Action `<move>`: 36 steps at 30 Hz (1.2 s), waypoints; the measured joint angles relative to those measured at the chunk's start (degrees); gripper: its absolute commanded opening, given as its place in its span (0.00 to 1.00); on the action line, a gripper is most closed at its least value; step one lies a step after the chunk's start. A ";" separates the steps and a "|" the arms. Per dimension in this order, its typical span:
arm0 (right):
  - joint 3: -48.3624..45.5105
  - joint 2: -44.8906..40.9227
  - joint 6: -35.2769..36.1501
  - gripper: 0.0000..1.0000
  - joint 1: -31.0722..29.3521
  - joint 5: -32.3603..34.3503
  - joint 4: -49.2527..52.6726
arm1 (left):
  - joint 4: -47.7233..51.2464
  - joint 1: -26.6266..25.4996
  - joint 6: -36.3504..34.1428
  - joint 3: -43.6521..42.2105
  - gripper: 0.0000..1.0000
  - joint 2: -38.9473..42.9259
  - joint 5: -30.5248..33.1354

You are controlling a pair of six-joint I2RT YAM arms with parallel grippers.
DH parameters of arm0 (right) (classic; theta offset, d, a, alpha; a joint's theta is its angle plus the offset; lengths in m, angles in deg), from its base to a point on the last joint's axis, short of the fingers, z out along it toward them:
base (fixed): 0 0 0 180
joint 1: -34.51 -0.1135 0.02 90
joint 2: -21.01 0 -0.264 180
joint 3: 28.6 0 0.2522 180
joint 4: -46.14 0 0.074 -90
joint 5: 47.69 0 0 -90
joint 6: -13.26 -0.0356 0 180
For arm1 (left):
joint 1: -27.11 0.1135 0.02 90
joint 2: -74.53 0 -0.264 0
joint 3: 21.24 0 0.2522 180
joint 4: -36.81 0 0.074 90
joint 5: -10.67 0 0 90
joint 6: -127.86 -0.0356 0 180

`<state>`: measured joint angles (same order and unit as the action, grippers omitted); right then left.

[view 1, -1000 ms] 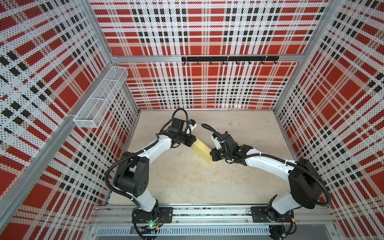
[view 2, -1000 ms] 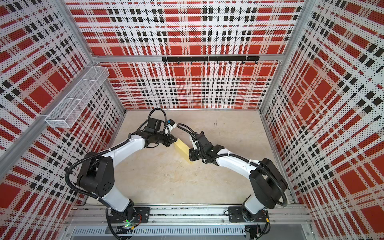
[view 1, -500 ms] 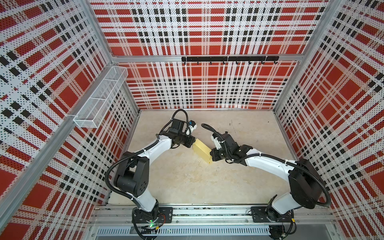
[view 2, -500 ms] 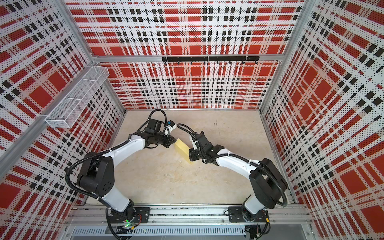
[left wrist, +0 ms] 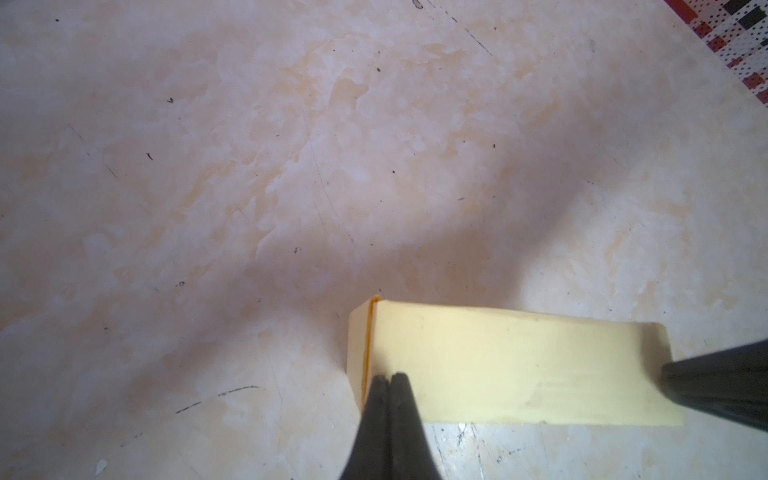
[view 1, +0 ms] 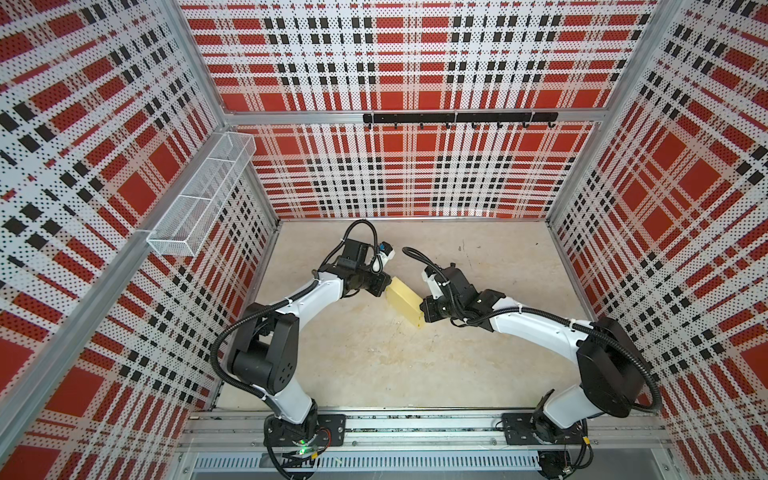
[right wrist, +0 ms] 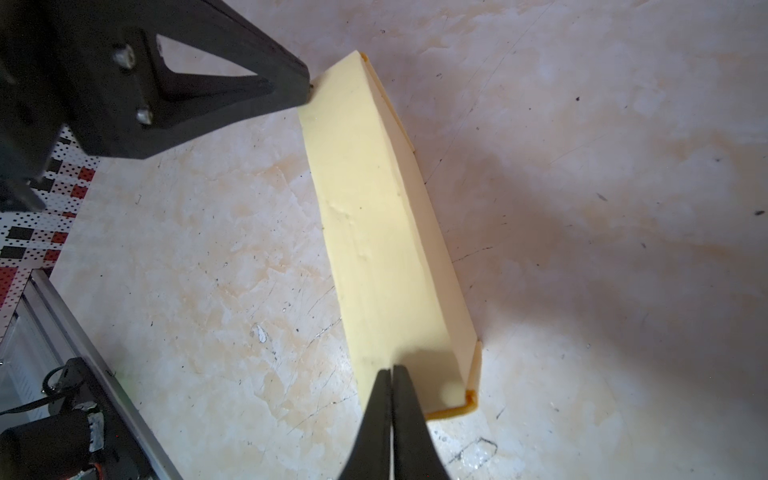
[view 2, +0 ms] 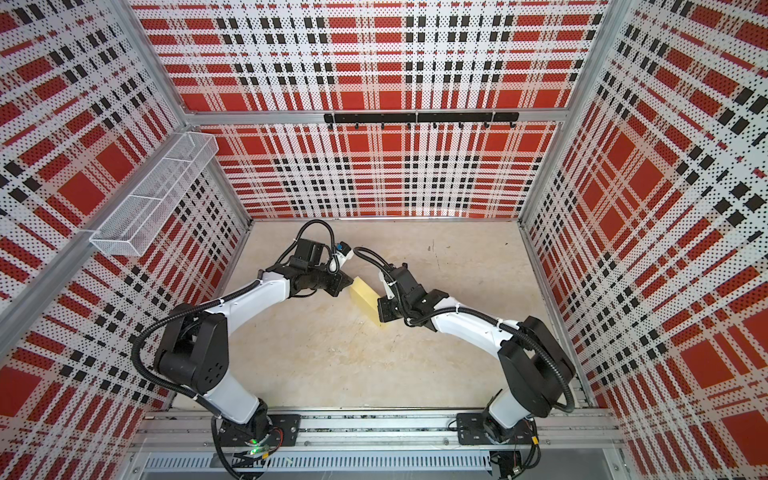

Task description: Fold the paper box

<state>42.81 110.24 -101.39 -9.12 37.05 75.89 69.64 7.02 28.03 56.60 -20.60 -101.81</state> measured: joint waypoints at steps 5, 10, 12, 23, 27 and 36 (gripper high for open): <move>0.48 0.00 0.31 0.14 -0.02 0.83 0.48 | -0.68 -0.04 -0.33 -0.28 0.00 0.00 0.07; 2.47 0.00 1.44 0.26 -0.11 2.56 4.04 | -0.70 -0.20 -0.22 -0.31 0.00 0.22 0.07; 3.85 0.07 1.99 0.31 -0.11 3.80 6.78 | -0.52 -0.24 0.15 -0.31 0.04 0.42 0.13; 14.51 5.22 6.47 0.65 -0.31 6.84 15.58 | 3.06 0.87 2.78 1.60 0.23 4.13 0.00; 17.90 7.41 9.18 0.71 -0.39 6.51 17.31 | 2.60 4.50 3.61 1.55 0.34 7.28 -0.92; 28.70 16.28 15.45 0.78 -0.39 4.68 22.86 | -3.32 13.40 4.66 -7.41 0.58 10.23 -1.51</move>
<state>71.51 126.52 -85.94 -9.52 41.73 98.75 66.32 20.42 32.69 49.19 -10.37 -103.32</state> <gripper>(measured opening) 0.783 0.544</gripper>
